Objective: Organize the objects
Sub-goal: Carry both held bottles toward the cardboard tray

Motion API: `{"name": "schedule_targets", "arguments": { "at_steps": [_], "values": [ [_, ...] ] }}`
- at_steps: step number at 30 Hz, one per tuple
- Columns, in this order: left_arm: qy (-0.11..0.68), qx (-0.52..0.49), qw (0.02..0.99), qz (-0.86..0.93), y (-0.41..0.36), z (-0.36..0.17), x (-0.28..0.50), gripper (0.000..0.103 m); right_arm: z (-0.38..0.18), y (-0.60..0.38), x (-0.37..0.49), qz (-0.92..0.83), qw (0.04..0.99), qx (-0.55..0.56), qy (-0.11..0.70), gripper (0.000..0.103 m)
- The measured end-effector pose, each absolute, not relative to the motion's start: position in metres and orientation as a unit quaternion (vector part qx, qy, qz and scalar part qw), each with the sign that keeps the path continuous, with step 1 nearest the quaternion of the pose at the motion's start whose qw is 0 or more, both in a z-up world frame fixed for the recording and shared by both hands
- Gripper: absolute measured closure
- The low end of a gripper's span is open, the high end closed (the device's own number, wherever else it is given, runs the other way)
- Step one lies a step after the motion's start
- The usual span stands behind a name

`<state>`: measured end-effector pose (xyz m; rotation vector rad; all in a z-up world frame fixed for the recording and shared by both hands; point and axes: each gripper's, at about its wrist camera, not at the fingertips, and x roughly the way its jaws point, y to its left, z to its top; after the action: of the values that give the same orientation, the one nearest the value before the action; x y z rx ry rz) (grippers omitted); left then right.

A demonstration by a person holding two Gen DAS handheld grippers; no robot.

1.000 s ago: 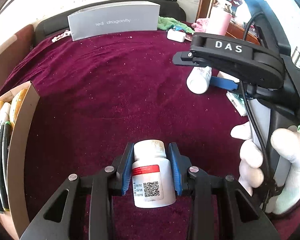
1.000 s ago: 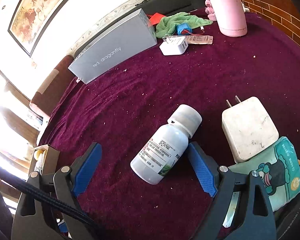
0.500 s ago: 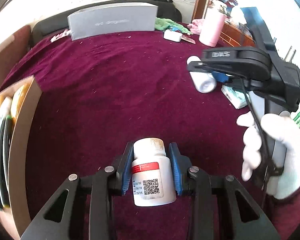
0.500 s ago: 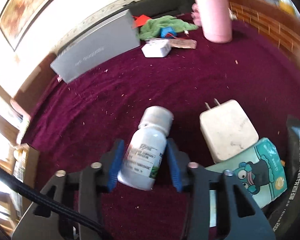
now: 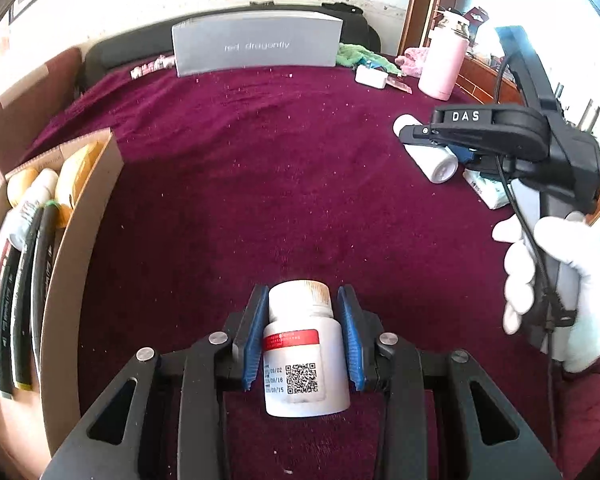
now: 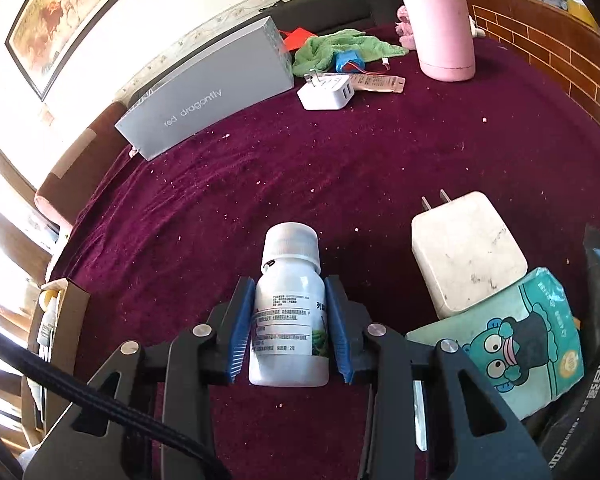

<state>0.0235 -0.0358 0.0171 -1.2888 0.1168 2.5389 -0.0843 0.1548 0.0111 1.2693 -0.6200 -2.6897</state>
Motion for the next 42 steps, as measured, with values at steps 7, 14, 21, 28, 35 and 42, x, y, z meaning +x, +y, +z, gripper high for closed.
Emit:
{"name": "schedule_targets", "arguments": {
  "at_steps": [7,14,21,28,35,42],
  "values": [
    [0.044,-0.447,0.152,0.880,-0.033,0.018,0.025,0.069,0.012,0.153,-0.084,-0.886,0.046,0.418,-0.194,0.070],
    [-0.004,-0.448,0.170,0.878,-0.060,0.028,0.039,0.074,0.015,0.148,-0.077,-0.890,0.020,0.423,-0.169,0.071],
    [-0.011,-0.428,0.178,0.886,-0.070,0.042,0.054,0.074,0.023,0.149,-0.052,-0.880,0.041,0.430,-0.199,0.071],
    [-0.007,-0.424,0.181,0.887,-0.072,0.046,0.067,0.074,0.023,0.141,-0.024,-0.872,0.065,0.440,-0.204,0.071],
    [-0.008,-0.417,0.186,0.890,-0.077,0.052,0.082,0.074,0.024,0.129,0.003,-0.867,0.090,0.443,-0.209,0.071],
    [-0.015,-0.412,0.186,0.892,-0.087,0.056,0.091,0.074,0.031,0.111,0.022,-0.866,0.118,0.439,-0.210,0.071]
  ]
}}
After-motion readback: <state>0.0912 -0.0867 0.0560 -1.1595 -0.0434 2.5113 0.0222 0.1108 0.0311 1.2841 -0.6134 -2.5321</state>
